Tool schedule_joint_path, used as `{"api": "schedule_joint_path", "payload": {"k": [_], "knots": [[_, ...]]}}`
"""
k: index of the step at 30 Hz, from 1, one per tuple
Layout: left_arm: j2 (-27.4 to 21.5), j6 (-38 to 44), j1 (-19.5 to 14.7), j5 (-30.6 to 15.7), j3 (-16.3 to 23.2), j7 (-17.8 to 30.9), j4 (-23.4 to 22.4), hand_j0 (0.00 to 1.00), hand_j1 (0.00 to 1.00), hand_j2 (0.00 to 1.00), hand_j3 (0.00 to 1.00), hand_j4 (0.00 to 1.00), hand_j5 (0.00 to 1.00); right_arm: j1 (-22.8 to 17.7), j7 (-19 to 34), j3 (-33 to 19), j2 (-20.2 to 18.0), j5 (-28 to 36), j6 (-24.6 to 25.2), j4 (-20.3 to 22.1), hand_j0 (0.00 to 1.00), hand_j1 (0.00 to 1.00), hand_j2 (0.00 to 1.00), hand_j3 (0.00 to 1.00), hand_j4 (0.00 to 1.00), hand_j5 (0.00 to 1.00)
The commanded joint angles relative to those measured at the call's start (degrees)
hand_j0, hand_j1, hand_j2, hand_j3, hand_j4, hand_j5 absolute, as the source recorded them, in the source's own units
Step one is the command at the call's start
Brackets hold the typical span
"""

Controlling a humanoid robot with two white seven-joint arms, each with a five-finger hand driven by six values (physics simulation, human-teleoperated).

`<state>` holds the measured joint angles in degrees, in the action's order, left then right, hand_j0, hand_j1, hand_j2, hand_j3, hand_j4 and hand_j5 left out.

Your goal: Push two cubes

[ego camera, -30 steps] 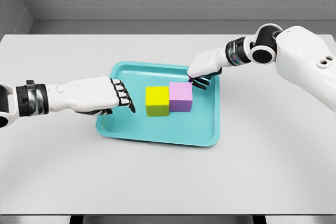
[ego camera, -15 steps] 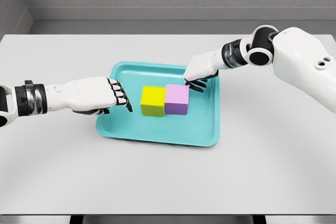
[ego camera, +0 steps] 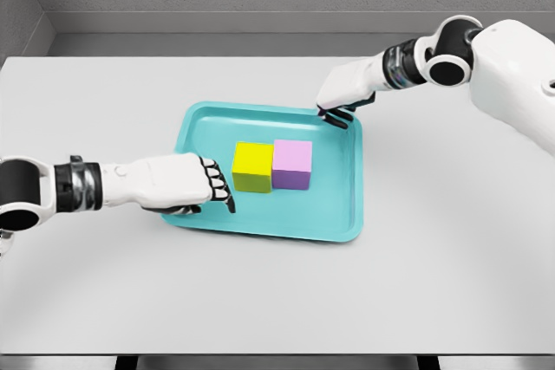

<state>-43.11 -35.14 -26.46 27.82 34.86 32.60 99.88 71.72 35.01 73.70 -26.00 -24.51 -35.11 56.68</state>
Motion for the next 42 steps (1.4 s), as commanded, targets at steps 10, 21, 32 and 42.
{"api": "schedule_joint_path", "payload": {"k": [10, 21, 32, 42], "knots": [[3.21, 0.14, -0.7, -1.54, 3.19, 0.09, 0.93, 0.67, 0.67, 0.67, 0.67, 0.67, 0.67, -0.53, -0.01, 1.35, -2.57, 7.2, 0.11, 3.53, 0.13, 0.13, 0.13, 0.13, 0.13, 0.13], [6.11, 0.14, -1.05, -1.36, 3.63, 0.36, -3.29, 0.68, 0.68, 0.68, 0.68, 0.68, 0.68, -0.79, -0.01, 1.88, -2.74, 7.2, 0.11, 3.7, 0.14, 0.14, 0.14, 0.14, 0.14, 0.14], [6.64, 0.14, -1.05, -1.45, 3.98, 0.36, -4.87, 0.68, 0.68, 0.68, 0.68, 0.68, 0.68, -0.88, -0.01, 2.67, -3.01, 7.11, 0.11, 4.14, 0.15, 0.15, 0.15, 0.15, 0.15, 0.15], [6.9, 0.14, -2.2, -1.45, 3.98, 0.36, -7.25, 0.68, 0.68, 0.68, 0.68, 0.68, 0.68, -0.88, -0.01, 2.41, -3.97, 7.11, 0.11, 4.14, 0.16, 0.16, 0.16, 0.16, 0.16, 0.16]]}}
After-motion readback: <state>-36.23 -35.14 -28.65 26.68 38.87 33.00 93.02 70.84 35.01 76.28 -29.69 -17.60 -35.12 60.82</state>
